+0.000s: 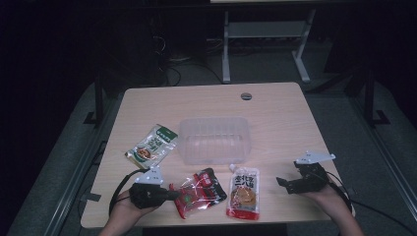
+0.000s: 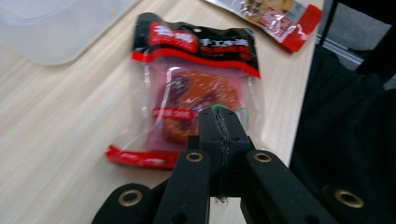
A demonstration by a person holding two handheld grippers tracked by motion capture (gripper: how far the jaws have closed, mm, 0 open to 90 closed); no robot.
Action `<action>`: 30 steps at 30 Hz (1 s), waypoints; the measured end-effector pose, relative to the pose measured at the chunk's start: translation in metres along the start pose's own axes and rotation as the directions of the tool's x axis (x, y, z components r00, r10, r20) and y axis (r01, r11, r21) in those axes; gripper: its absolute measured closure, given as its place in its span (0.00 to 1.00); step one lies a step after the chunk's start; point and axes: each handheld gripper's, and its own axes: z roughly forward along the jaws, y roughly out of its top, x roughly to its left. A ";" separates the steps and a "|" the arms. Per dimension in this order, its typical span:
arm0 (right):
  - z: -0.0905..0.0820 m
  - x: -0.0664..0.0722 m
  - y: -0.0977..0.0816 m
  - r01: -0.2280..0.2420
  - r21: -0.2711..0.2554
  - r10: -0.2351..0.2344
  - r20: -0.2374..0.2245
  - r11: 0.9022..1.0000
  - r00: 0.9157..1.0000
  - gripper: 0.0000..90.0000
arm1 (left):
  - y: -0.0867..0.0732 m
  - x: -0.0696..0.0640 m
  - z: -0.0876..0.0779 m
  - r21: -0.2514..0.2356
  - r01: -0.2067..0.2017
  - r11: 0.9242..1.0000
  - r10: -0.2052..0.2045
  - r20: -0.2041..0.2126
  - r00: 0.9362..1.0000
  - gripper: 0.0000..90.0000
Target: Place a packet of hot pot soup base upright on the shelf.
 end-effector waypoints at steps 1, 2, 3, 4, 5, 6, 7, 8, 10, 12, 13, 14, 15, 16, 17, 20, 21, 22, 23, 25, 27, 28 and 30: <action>0.000 0.000 0.000 -0.001 0.000 0.001 0.000 1.000 1.000 0.08 | 0.001 -0.002 0.002 -0.002 0.001 1.000 -0.001 0.009 1.000 1.00; 0.000 0.000 0.000 -0.001 0.000 0.001 0.000 1.000 1.000 0.08 | 0.001 -0.003 0.004 0.007 -0.003 1.000 0.003 0.020 1.000 1.00; 0.000 -0.001 0.000 0.003 0.000 -0.003 0.000 1.000 1.000 0.08 | 0.002 -0.004 0.006 0.008 -0.005 1.000 0.005 0.025 1.000 1.00; 0.001 -0.001 -0.001 0.007 -0.002 -0.007 -0.001 1.000 1.000 0.08 | 0.002 -0.005 0.008 0.013 -0.011 1.000 0.010 0.033 0.999 1.00; 0.001 -0.001 -0.001 0.002 0.004 -0.002 -0.001 1.000 1.000 0.08 | 0.003 -0.006 0.009 0.020 -0.021 1.000 0.020 0.041 0.999 1.00; 0.001 -0.001 -0.001 -0.002 0.008 0.002 -0.001 1.000 1.000 0.08 | 0.004 -0.007 0.011 0.025 -0.033 0.999 0.032 0.048 0.998 1.00; 0.001 -0.001 -0.002 -0.003 0.009 0.003 -0.001 1.000 1.000 0.08 | 0.004 -0.009 0.013 0.027 -0.033 0.999 0.031 0.055 0.998 1.00; 0.001 -0.002 -0.002 0.000 0.008 0.000 -0.001 1.000 1.000 0.08 | 0.005 -0.011 0.015 0.032 -0.031 0.999 0.029 0.062 0.998 1.00; 0.001 -0.002 -0.002 -0.001 0.009 0.001 -0.001 1.000 1.000 0.08 | 0.005 -0.015 0.019 0.037 -0.028 0.999 0.026 0.077 0.997 1.00; 0.002 -0.002 -0.002 -0.001 0.010 0.001 -0.001 1.000 1.000 0.08 | 0.007 -0.020 0.025 0.055 -0.030 0.998 0.025 0.098 0.995 1.00; 0.002 -0.002 -0.002 -0.001 0.010 0.001 -0.001 1.000 1.000 0.08 | 0.007 -0.020 0.025 0.055 -0.030 0.998 0.025 0.098 0.995 1.00; 0.002 -0.002 -0.002 -0.002 0.011 0.002 0.000 1.000 1.000 0.08 | 0.007 -0.020 0.027 0.065 -0.035 0.997 0.028 0.105 0.994 1.00; 0.002 -0.001 -0.002 -0.004 0.013 0.004 -0.001 1.000 1.000 0.08 | 0.007 -0.020 0.029 0.075 -0.041 0.996 0.032 0.108 0.994 1.00; 0.002 -0.001 -0.002 -0.004 0.013 0.004 -0.001 1.000 1.000 0.08 | 0.007 -0.021 0.030 0.082 -0.042 0.996 0.033 0.113 0.993 1.00; 0.002 -0.001 -0.002 -0.008 0.016 0.008 -0.002 1.000 1.000 0.08 | 0.007 -0.021 0.032 0.089 -0.049 0.995 0.039 0.114 0.993 1.00; 0.003 -0.002 -0.003 -0.001 0.012 0.001 -0.001 1.000 1.000 0.08 | 0.006 -0.021 0.035 0.109 -0.052 0.993 0.038 0.123 0.992 1.00; 0.003 -0.002 -0.003 -0.004 0.016 0.004 -0.001 1.000 1.000 0.08 | 0.006 -0.021 0.036 0.117 -0.057 0.992 0.042 0.126 0.991 1.00; 0.003 -0.002 -0.003 -0.004 0.017 0.004 0.001 1.000 1.000 0.08 | 0.006 -0.022 0.037 0.122 -0.051 0.991 0.036 0.125 0.992 1.00; 0.003 -0.002 -0.003 -0.004 0.017 0.004 0.001 1.000 1.000 0.08 | 0.006 -0.022 0.038 0.129 -0.053 0.990 0.037 0.123 0.992 1.00; 0.003 -0.002 -0.003 -0.006 0.019 0.006 0.002 1.000 1.000 0.08 | 0.005 -0.022 0.039 0.136 -0.050 0.989 0.034 0.117 0.993 1.00; 0.003 -0.002 -0.003 -0.005 0.022 0.005 0.005 1.000 1.000 0.08 | 0.006 -0.022 0.038 0.141 -0.047 0.989 0.032 0.108 0.994 1.00; 0.003 -0.002 -0.003 -0.005 0.024 0.005 0.006 1.000 1.000 0.08 | 0.005 -0.021 0.038 0.143 -0.046 0.989 0.032 0.101 0.994 1.00; 0.003 -0.002 -0.004 -0.004 0.024 0.004 0.006 1.000 1.000 0.08 | 0.005 -0.021 0.037 0.145 -0.042 0.988 0.028 0.097 0.995 1.00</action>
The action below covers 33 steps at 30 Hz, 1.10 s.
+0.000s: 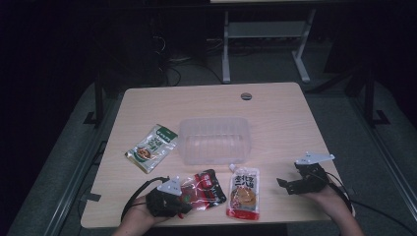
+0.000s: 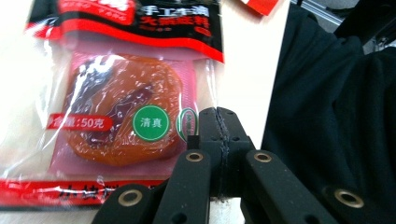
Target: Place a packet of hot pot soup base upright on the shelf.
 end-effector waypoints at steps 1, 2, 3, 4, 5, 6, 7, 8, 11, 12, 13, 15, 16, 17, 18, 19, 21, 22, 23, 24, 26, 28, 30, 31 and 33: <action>0.000 0.000 0.000 0.000 0.000 0.000 0.000 1.000 1.000 0.08 | 0.000 0.001 0.000 0.001 0.001 1.000 -0.001 -0.002 1.000 1.00; 0.000 0.000 0.000 0.000 0.000 0.000 -0.001 1.000 1.000 0.08 | 0.000 0.001 -0.001 0.000 0.004 1.000 -0.004 -0.005 1.000 1.00; 0.000 0.000 0.000 0.000 0.000 0.000 0.000 1.000 1.000 0.08 | -0.001 0.002 -0.001 0.001 0.007 1.000 -0.007 -0.012 1.000 1.00; 0.000 0.000 0.000 0.001 0.000 -0.001 -0.001 1.000 1.000 0.08 | -0.001 0.002 -0.002 0.002 0.006 1.000 -0.006 -0.016 1.000 1.00; 0.000 0.000 0.000 0.001 -0.001 -0.001 -0.001 1.000 1.000 0.08 | -0.001 0.003 -0.003 0.001 0.008 1.000 -0.008 -0.019 1.000 1.00; 0.000 0.000 0.000 0.001 0.000 -0.001 -0.001 1.000 1.000 0.08 | -0.001 0.004 -0.003 0.002 0.007 1.000 -0.007 -0.026 1.000 1.00; 0.000 0.000 0.000 0.001 0.000 -0.001 -0.001 1.000 1.000 0.08 | -0.002 0.004 -0.004 -0.002 0.010 1.000 -0.010 -0.027 1.000 1.00; 0.000 0.000 0.000 0.002 0.001 -0.002 0.000 1.000 1.000 0.08 | -0.002 0.005 -0.004 -0.005 0.013 1.000 -0.013 -0.028 1.000 1.00; 0.000 0.000 0.000 0.000 0.002 0.000 -0.001 1.000 1.000 0.08 | -0.003 0.007 -0.005 -0.009 0.021 1.000 -0.022 -0.031 0.999 1.00; 0.000 0.000 0.000 0.002 0.006 -0.002 -0.001 1.000 1.000 0.08 | -0.003 0.008 -0.006 -0.008 0.018 1.000 -0.018 -0.037 0.999 1.00; 0.000 0.000 -0.001 0.001 0.007 -0.001 0.000 1.000 1.000 0.08 | -0.003 0.008 -0.006 -0.008 0.018 1.000 -0.018 -0.037 0.999 1.00; 0.000 0.000 -0.001 0.002 0.007 -0.002 -0.001 1.000 1.000 0.08 | -0.004 0.009 -0.007 -0.011 0.020 1.000 -0.021 -0.037 0.999 1.00; 0.000 0.000 -0.001 0.001 0.007 -0.001 -0.001 1.000 1.000 0.08 | -0.004 0.009 -0.007 -0.013 0.020 1.000 -0.021 -0.037 0.999 1.00; 0.000 0.000 -0.001 0.001 0.007 -0.001 -0.001 1.000 1.000 0.08 | -0.004 0.009 -0.008 -0.017 0.024 1.000 -0.024 -0.035 0.999 1.00; 0.000 0.000 -0.001 0.003 0.006 -0.003 -0.001 1.000 1.000 0.08 | -0.003 0.010 -0.012 -0.036 0.017 0.999 -0.019 -0.038 0.999 1.00; 0.000 0.000 -0.001 0.003 0.006 -0.003 -0.001 1.000 1.000 0.08 | -0.003 0.010 -0.012 -0.036 0.017 0.999 -0.019 -0.038 0.999 1.00; 0.000 0.000 -0.001 0.004 0.004 -0.004 -0.002 1.000 1.000 0.08 | -0.003 0.010 -0.017 -0.061 0.025 0.998 -0.029 -0.054 0.998 1.00; 0.000 0.000 -0.001 0.004 0.004 -0.004 -0.002 1.000 1.000 0.08 | -0.004 0.012 -0.021 -0.070 0.018 0.997 -0.023 -0.070 0.997 1.00; 0.000 0.000 -0.001 0.006 0.003 -0.006 -0.003 1.000 1.000 0.08 | -0.005 0.014 -0.024 -0.079 0.025 0.997 -0.032 -0.080 0.996 1.00; 0.001 0.000 -0.001 0.007 0.004 -0.007 -0.003 1.000 1.000 0.08 | -0.007 0.016 -0.027 -0.088 0.029 0.996 -0.037 -0.093 0.995 1.00; 0.001 0.000 -0.001 0.011 0.009 -0.011 -0.003 1.000 1.000 0.08 | -0.010 0.022 -0.032 -0.098 0.039 0.994 -0.050 -0.109 0.993 1.00; 0.001 0.000 -0.001 0.011 0.007 -0.011 -0.004 1.000 1.000 0.08 | -0.015 0.028 -0.036 -0.116 0.064 0.991 -0.078 -0.122 0.989 1.00; 0.001 0.000 -0.001 0.011 0.008 -0.011 -0.004 1.000 1.000 0.08 | -0.016 0.030 -0.037 -0.116 0.069 0.991 -0.084 -0.125 0.989 1.00; 0.001 0.000 -0.001 0.012 0.012 -0.012 -0.003 1.000 1.000 0.08 | -0.018 0.033 -0.037 -0.116 0.069 0.991 -0.085 -0.135 0.987 1.00; 0.001 0.000 -0.001 0.011 0.014 -0.011 -0.003 1.000 1.000 0.08 | -0.018 0.034 -0.036 -0.118 0.072 0.990 -0.088 -0.138 0.986 1.00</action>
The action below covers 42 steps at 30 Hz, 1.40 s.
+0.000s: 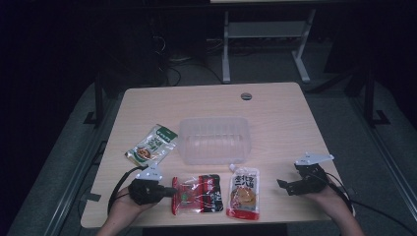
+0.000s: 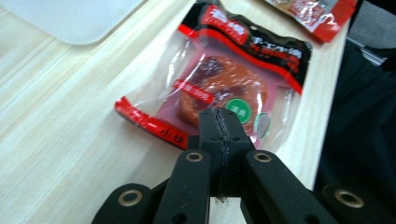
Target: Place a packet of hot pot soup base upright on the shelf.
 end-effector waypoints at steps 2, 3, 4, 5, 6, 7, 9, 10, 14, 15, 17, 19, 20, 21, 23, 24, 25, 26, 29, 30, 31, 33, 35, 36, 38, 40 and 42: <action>0.001 0.000 0.000 0.003 0.002 -0.003 -0.002 1.000 1.000 0.08 | -0.001 0.000 0.003 0.014 0.002 1.000 -0.002 -0.005 1.000 1.00; 0.000 0.000 0.000 0.003 0.002 -0.003 -0.001 1.000 1.000 0.08 | -0.001 0.001 0.004 0.021 -0.001 1.000 0.002 -0.008 1.000 1.00; 0.000 0.000 0.000 0.003 0.002 -0.003 -0.001 1.000 1.000 0.08 | -0.002 0.000 0.007 0.027 -0.005 1.000 0.005 -0.016 1.000 1.00; 0.000 0.000 0.000 0.003 0.002 -0.003 -0.001 1.000 1.000 0.08 | -0.002 0.000 0.007 0.027 -0.005 1.000 0.005 -0.016 1.000 1.00; 0.000 0.000 0.000 0.002 -0.001 -0.002 -0.001 1.000 1.000 0.08 | -0.002 0.000 0.007 0.035 -0.002 0.999 0.003 -0.017 1.000 1.00; 0.000 0.000 0.000 0.002 0.000 -0.002 -0.001 1.000 1.000 0.08 | -0.002 0.000 0.008 0.037 -0.005 0.999 0.006 -0.018 1.000 1.00; 0.000 0.001 0.000 -0.002 0.004 0.002 -0.001 1.000 1.000 0.08 | -0.002 0.000 0.008 0.043 -0.008 0.999 0.009 -0.021 1.000 1.00; 0.000 0.001 0.000 -0.001 0.004 0.001 -0.001 1.000 1.000 0.08 | -0.002 0.001 0.008 0.045 -0.008 0.999 0.009 -0.023 1.000 1.00; 0.000 0.001 0.000 0.001 0.005 -0.001 0.000 1.000 1.000 0.08 | -0.003 0.001 0.010 0.050 0.001 0.999 0.000 -0.022 1.000 1.00; 0.000 0.001 0.000 0.009 0.003 -0.009 0.001 1.000 1.000 0.08 | -0.003 0.001 0.010 0.050 0.001 0.999 0.000 -0.022 1.000 1.00; 0.000 0.002 0.000 0.009 0.004 -0.009 -0.001 1.000 1.000 0.08 | -0.003 0.001 0.011 0.054 0.003 0.999 -0.002 -0.017 1.000 1.00; 0.000 0.002 0.000 0.009 0.004 -0.009 -0.001 1.000 1.000 0.08 | -0.003 0.002 0.011 0.056 0.005 0.998 -0.004 -0.016 1.000 1.00; 0.000 0.002 0.000 0.009 0.005 -0.009 0.000 1.000 1.000 0.08 | -0.004 0.002 0.011 0.056 0.007 0.998 -0.006 -0.015 1.000 1.00; 0.000 0.003 0.000 0.009 0.007 -0.009 0.000 1.000 1.000 0.08 | -0.004 0.002 0.011 0.063 0.007 0.998 -0.006 -0.015 1.000 1.00; 0.000 0.003 0.001 0.015 0.008 -0.015 0.000 1.000 1.000 0.08 | -0.005 0.003 0.012 0.066 0.017 0.998 -0.016 -0.015 1.000 1.00; 0.000 0.003 0.001 0.018 0.005 -0.018 0.001 1.000 1.000 0.08 | -0.005 0.003 0.013 0.066 0.021 0.998 -0.020 -0.015 1.000 1.00; 0.000 0.004 0.001 0.014 0.003 -0.014 -0.001 1.000 1.000 0.08 | -0.005 0.003 0.013 0.068 0.022 0.997 -0.021 -0.014 1.000 1.00; 0.000 0.004 0.001 0.014 0.003 -0.014 -0.001 1.000 1.000 0.08 | -0.005 0.003 0.013 0.068 0.022 0.997 -0.021 -0.014 1.000 1.00; -0.002 0.008 0.002 0.012 0.005 -0.012 -0.004 1.000 1.000 0.08 | -0.005 0.003 0.013 0.073 0.025 0.997 -0.024 -0.015 1.000 1.00; -0.002 0.008 0.003 0.024 -0.002 -0.024 -0.007 1.000 1.000 0.08 | -0.006 0.003 0.014 0.076 0.026 0.997 -0.024 -0.017 1.000 1.00; -0.002 0.011 0.004 0.034 -0.007 -0.034 -0.017 0.999 0.999 0.08 | -0.006 0.004 0.014 0.082 0.031 0.996 -0.029 -0.016 0.999 1.00; -0.002 0.013 0.005 0.030 -0.002 -0.030 -0.025 1.000 0.999 0.08 | -0.006 0.004 0.014 0.080 0.036 0.996 -0.035 -0.018 0.999 1.00; -0.003 0.019 0.009 0.033 -0.008 -0.034 -0.045 0.999 0.998 0.08 | -0.006 0.006 0.014 0.105 0.020 0.994 -0.017 -0.027 0.999 1.00; -0.004 0.021 0.010 0.033 -0.009 -0.033 -0.059 0.999 0.998 0.08 | -0.007 0.006 0.015 0.103 0.033 0.994 -0.030 -0.030 0.999 1.00; -0.005 0.027 0.014 0.034 -0.015 -0.035 -0.082 0.999 0.996 0.08 | -0.008 0.007 0.014 0.111 0.031 0.993 -0.028 -0.027 0.999 1.00; -0.006 0.034 0.017 0.042 -0.023 -0.044 -0.108 0.999 0.993 0.08 | -0.008 0.007 0.014 0.115 0.028 0.993 -0.025 -0.025 0.999 1.00; -0.006 0.042 0.021 0.046 -0.032 -0.050 -0.143 0.998 0.988 0.08 | -0.008 0.007 0.014 0.112 0.028 0.993 -0.025 -0.026 0.999 1.00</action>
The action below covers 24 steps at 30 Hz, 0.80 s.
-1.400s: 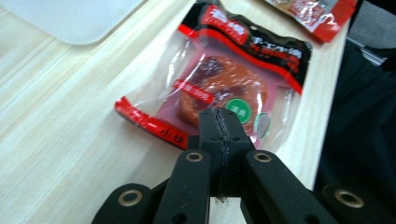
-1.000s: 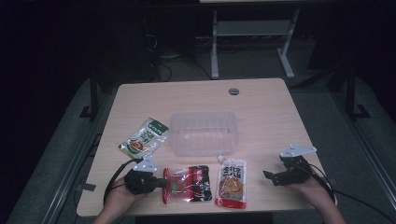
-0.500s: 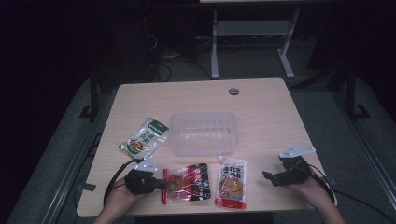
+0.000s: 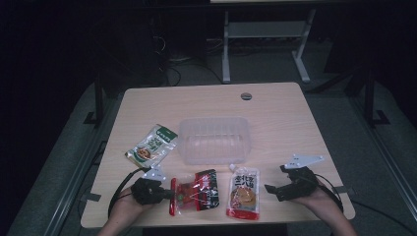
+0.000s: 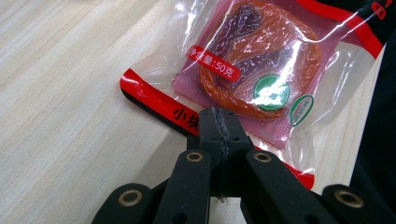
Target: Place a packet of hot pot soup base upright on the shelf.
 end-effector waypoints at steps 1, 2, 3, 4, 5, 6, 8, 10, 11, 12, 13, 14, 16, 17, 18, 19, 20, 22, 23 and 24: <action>0.000 0.000 0.000 0.000 0.000 0.000 0.000 1.000 1.000 0.08 | 0.000 0.000 0.000 0.000 0.000 1.000 0.000 0.000 1.000 1.00; 0.002 0.007 0.005 0.025 -0.007 -0.025 -0.035 1.000 0.999 0.07 | 0.000 0.000 0.000 0.000 0.001 1.000 -0.001 0.001 1.000 1.00; 0.003 0.012 0.007 0.024 -0.008 -0.025 -0.054 1.000 0.998 0.07 | 0.000 0.000 0.000 0.002 0.000 1.000 0.000 0.002 1.000 1.00; 0.003 0.012 0.007 0.024 -0.008 -0.025 -0.054 1.000 0.998 0.07 | 0.000 0.000 0.000 0.001 0.002 1.000 -0.002 0.003 1.000 1.00; 0.005 0.015 0.009 0.036 -0.012 -0.036 -0.074 0.999 0.997 0.07 | 0.000 0.000 0.000 0.001 0.002 1.000 -0.002 0.002 1.000 1.00; 0.007 0.019 0.012 0.036 -0.007 -0.036 -0.094 0.999 0.995 0.07 | 0.000 0.000 0.000 0.001 0.001 1.000 -0.001 0.001 1.000 1.00; 0.013 0.026 0.016 0.043 -0.005 -0.043 -0.131 0.999 0.990 0.07 | 0.000 -0.001 0.001 -0.008 0.003 1.000 -0.003 -0.003 1.000 1.00; 0.019 0.032 0.020 0.063 0.006 -0.062 -0.153 0.998 0.986 0.07 | 0.001 0.000 0.000 0.002 -0.006 1.000 0.006 -0.004 1.000 1.00; 0.022 0.034 0.022 0.076 0.009 -0.073 -0.160 0.997 0.984 0.07 | 0.000 0.000 0.000 0.001 -0.006 1.000 0.006 -0.004 1.000 1.00; 0.027 0.038 0.025 0.087 0.011 -0.083 -0.174 0.996 0.981 0.07 | 0.001 0.000 0.000 0.001 -0.006 1.000 0.006 -0.003 1.000 1.00; 0.029 0.040 0.027 0.092 0.011 -0.089 -0.180 0.996 0.980 0.07 | 0.000 -0.001 0.001 -0.007 0.004 1.000 -0.004 -0.002 1.000 1.00; 0.029 0.040 0.027 0.092 0.011 -0.089 -0.180 0.996 0.980 0.07 | 0.000 -0.001 0.001 -0.007 0.004 1.000 -0.004 -0.002 1.000 1.00; 0.033 0.045 0.030 0.099 0.013 -0.095 -0.195 0.995 0.976 0.07 | 0.000 -0.001 0.001 -0.008 0.003 1.000 -0.003 -0.003 1.000 1.00; 0.037 0.049 0.034 0.106 0.012 -0.102 -0.207 0.994 0.973 0.07 | 0.001 0.000 0.000 0.002 -0.006 1.000 0.006 -0.003 1.000 1.00; 0.037 0.049 0.034 0.106 0.012 -0.102 -0.207 0.994 0.973 0.07 | 0.001 0.000 0.000 0.002 -0.006 1.000 0.006 -0.003 1.000 1.00; 0.041 0.053 0.037 0.113 0.013 -0.107 -0.219 0.994 0.970 0.08 | 0.001 0.000 0.000 0.002 -0.005 1.000 0.005 -0.002 1.000 1.00; 0.043 0.054 0.038 0.113 0.012 -0.107 -0.225 0.994 0.968 0.08 | 0.000 -0.001 0.001 -0.008 0.005 1.000 -0.005 -0.004 1.000 1.00; 0.047 0.058 0.041 0.118 0.014 -0.112 -0.240 0.993 0.964 0.08 | 0.000 -0.001 0.001 -0.007 0.007 1.000 -0.007 -0.003 1.000 1.00; 0.049 0.060 0.042 0.121 0.015 -0.114 -0.246 0.993 0.963 0.08 | 0.000 -0.001 0.001 -0.007 0.007 1.000 -0.007 -0.003 1.000 1.00; 0.049 0.060 0.042 0.121 0.015 -0.114 -0.246 0.993 0.963 0.08 | 0.000 -0.001 0.000 -0.005 0.006 1.000 -0.006 -0.003 1.000 1.00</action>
